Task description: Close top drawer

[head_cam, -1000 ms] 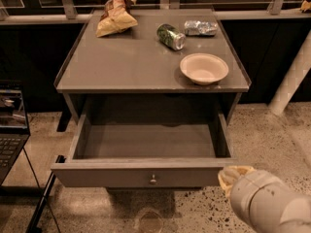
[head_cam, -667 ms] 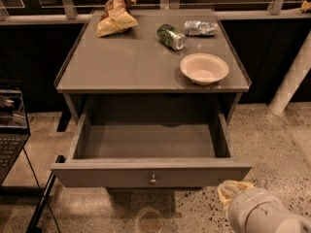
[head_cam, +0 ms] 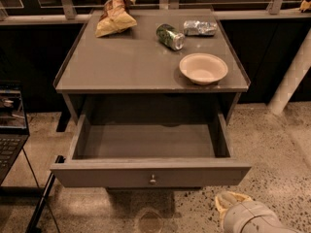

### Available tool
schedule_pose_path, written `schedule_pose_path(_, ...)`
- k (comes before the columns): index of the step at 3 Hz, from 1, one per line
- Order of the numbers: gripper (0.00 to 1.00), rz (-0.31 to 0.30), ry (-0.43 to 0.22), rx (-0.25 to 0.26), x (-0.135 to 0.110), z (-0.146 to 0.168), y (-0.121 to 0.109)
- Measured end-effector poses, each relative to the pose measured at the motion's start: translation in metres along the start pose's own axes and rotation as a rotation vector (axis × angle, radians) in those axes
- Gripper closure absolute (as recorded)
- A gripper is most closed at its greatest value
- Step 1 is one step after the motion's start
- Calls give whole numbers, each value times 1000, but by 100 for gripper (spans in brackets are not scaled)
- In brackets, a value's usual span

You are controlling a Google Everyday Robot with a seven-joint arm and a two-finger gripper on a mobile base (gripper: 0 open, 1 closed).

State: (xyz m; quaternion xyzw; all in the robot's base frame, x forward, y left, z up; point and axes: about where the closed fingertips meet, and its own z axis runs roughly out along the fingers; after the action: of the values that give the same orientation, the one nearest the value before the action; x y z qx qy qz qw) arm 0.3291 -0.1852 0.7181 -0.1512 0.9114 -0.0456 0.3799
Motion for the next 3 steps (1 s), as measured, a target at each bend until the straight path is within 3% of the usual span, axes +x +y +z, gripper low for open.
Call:
schedule_pose_path(1,100,-1,0,0,0,0,0)
schedule_pose_path(3,100,58,19,-78,14,25,16)
